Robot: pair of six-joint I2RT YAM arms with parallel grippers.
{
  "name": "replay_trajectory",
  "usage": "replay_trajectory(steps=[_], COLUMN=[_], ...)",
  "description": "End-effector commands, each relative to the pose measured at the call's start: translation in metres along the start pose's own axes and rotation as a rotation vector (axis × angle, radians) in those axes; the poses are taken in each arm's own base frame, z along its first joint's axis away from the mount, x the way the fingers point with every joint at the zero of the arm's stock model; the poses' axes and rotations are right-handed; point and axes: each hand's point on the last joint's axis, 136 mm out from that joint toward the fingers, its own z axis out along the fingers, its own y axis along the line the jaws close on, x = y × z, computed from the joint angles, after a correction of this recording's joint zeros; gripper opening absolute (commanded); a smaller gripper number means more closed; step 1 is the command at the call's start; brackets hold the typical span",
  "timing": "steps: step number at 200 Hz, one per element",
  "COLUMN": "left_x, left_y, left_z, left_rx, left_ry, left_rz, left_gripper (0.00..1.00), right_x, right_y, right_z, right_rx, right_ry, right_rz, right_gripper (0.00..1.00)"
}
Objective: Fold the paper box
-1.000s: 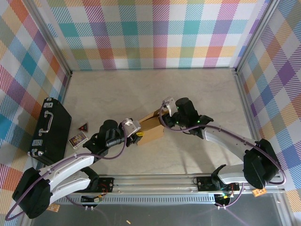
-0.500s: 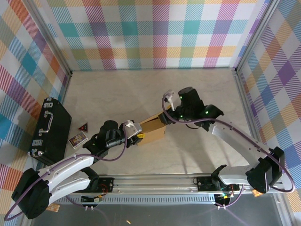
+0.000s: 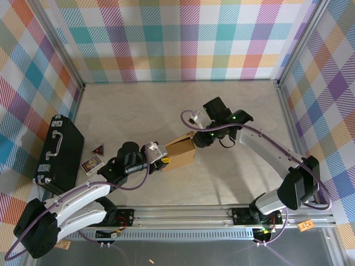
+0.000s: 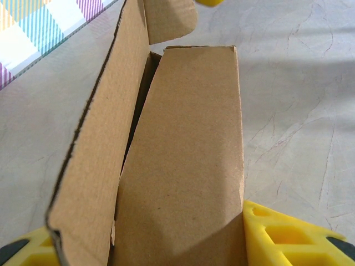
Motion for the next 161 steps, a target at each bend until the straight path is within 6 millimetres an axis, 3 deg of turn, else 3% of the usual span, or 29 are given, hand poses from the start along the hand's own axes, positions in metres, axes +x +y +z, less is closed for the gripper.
replay_trajectory(steps=[1, 37, 84, 103, 161], left_x=[0.008, 0.008, 0.009, 0.008, 0.01], left_y=[-0.01, -0.01, -0.01, -0.008, -0.002], left_z=[0.0, -0.001, 0.0, 0.0, 0.003], left_rx=[0.047, 0.045, 0.046, 0.036, 0.01], left_ry=[0.044, 0.044, 0.048, 0.043, 0.051], left_rz=[0.014, 0.017, 0.015, 0.011, -0.052], left_gripper=[0.38, 0.38, 0.38, 0.38, 0.37], right_x=[-0.01, -0.013, -0.022, -0.022, -0.017], right_y=[-0.004, -0.014, -0.004, -0.001, 0.009], right_z=[-0.005, -0.005, -0.008, -0.009, -0.001], right_rx=[0.018, 0.065, 0.011, -0.004, -0.027], right_ry=[0.003, 0.023, 0.012, 0.009, -0.038], right_rz=[-0.037, -0.07, -0.049, -0.011, 0.157], right_gripper=[0.41, 0.44, 0.09, 0.0, 0.0])
